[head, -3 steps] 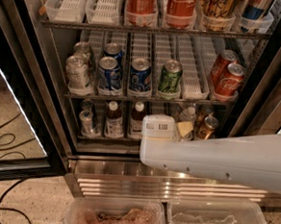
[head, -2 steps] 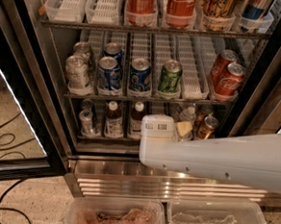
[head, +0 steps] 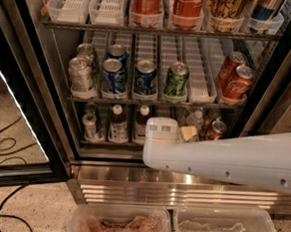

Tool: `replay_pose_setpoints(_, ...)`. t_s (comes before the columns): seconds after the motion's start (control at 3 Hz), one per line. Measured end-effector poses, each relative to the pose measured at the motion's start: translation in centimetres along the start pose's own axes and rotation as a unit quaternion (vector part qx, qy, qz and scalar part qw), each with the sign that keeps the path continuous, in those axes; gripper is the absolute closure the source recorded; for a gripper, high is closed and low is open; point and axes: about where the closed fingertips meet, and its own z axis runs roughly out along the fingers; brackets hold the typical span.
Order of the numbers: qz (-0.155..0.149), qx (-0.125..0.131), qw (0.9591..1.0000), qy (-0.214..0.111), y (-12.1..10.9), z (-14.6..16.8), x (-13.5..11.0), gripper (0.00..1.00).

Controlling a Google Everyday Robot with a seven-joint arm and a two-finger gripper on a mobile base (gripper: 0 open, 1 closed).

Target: Pick 7up can from bottom shelf of fridge

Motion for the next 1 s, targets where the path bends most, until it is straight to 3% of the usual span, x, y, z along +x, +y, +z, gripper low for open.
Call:
replay_pose_setpoints(0.33, 0.000, 0.000, 1.0000, 0.000, 0.00, 0.00, 0.00, 0.18)
replay_pose_setpoints(0.67, 0.000, 0.000, 1.0000, 0.000, 0.00, 0.00, 0.00, 0.16)
replay_pose_setpoints(1.0, -0.011, -0.007, 0.9999, 0.001, 0.12, 0.18, 0.00, 0.00)
